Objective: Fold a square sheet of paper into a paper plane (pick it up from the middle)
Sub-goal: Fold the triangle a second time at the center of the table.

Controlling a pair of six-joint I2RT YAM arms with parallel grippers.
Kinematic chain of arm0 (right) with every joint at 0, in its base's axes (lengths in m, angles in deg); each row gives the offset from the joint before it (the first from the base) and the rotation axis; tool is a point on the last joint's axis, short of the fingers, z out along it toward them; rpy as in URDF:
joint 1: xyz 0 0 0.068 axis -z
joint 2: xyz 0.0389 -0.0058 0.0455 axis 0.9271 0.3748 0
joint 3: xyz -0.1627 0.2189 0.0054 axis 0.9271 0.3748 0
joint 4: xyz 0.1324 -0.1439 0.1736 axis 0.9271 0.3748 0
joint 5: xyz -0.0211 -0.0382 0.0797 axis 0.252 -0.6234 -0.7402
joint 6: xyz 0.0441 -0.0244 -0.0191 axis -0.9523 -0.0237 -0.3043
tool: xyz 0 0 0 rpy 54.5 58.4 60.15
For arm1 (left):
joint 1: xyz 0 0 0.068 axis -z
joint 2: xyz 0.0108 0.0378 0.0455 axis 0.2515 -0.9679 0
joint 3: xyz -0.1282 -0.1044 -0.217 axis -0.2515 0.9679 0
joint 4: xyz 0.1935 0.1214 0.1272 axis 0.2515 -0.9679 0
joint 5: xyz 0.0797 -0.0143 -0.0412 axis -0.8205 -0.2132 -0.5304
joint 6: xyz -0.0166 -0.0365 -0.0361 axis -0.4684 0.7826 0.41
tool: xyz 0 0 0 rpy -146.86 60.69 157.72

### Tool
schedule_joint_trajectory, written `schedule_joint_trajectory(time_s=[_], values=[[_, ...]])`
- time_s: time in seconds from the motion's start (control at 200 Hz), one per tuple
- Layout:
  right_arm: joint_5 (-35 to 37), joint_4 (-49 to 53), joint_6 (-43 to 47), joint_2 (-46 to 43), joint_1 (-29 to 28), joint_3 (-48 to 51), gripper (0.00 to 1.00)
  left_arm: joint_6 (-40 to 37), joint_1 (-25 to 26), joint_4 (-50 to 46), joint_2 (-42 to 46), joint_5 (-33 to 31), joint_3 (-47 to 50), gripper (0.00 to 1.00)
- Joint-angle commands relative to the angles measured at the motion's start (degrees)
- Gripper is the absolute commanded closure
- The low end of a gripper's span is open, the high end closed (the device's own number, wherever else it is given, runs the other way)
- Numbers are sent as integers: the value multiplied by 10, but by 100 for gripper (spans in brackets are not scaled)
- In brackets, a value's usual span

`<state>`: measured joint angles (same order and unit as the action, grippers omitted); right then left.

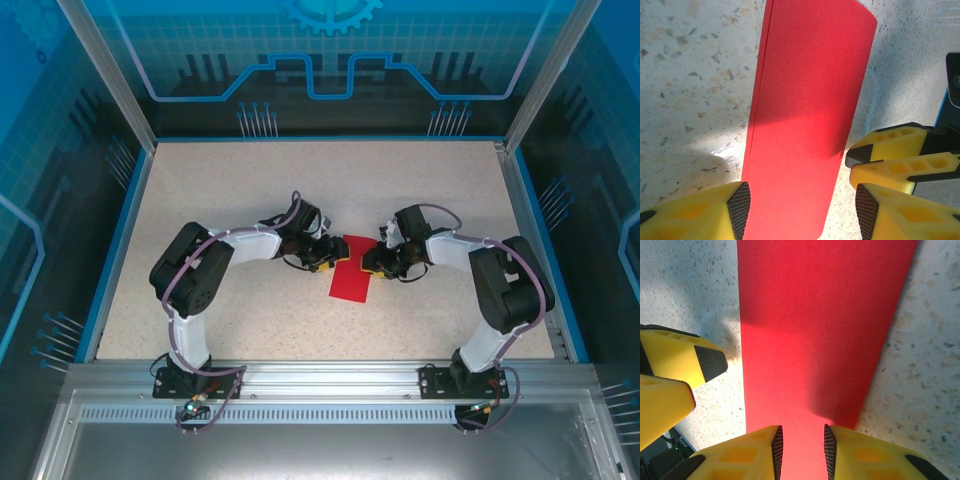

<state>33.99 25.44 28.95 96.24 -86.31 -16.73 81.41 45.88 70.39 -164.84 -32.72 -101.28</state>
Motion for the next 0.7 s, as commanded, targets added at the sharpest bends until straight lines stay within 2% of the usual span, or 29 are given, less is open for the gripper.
schedule_joint_trajectory(time_s=[0.0,0.695], values=[[2,2,-3,11,4,11,70,-3,5,-17,-7,5,-16,36],[1,-13,4,20,21,39,69,-14,20,-41,-21,9,-43,36]])
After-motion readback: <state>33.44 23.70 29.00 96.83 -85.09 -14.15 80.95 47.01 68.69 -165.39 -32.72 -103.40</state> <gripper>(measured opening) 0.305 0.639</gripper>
